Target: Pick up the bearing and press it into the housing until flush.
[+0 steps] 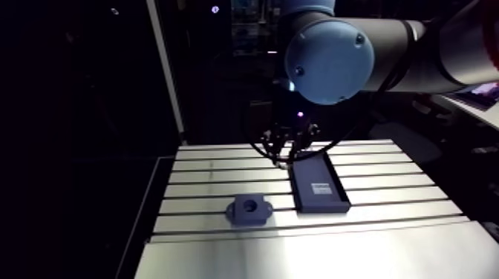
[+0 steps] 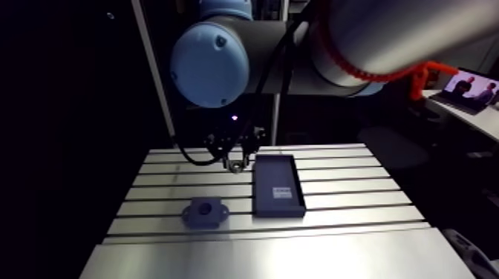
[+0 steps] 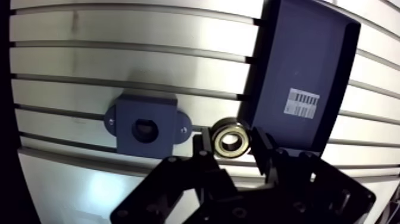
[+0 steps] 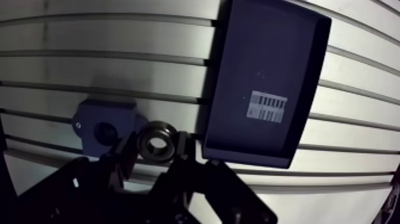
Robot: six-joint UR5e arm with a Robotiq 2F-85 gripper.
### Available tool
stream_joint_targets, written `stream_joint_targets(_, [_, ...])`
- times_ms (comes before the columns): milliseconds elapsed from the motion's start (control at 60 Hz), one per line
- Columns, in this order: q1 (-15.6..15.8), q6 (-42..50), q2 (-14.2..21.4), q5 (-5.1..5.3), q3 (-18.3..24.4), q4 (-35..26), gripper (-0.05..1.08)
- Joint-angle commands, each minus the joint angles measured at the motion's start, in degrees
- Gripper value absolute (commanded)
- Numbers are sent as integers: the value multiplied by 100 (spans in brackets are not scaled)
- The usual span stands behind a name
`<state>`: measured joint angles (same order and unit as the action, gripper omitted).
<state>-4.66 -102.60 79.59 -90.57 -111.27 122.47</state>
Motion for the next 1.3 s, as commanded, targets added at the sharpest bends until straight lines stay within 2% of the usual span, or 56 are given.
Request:
stream_joint_targets(17, [242,60,-36,25,-13,2,61])
stream_joint_targets(650, [785,208,-314,9,-169,71,61])
stream_joint_targets(800, [841,253,-402,8,-241,270,61])
stream_joint_targets(1300, [905,262,-484,0,-329,318,61])
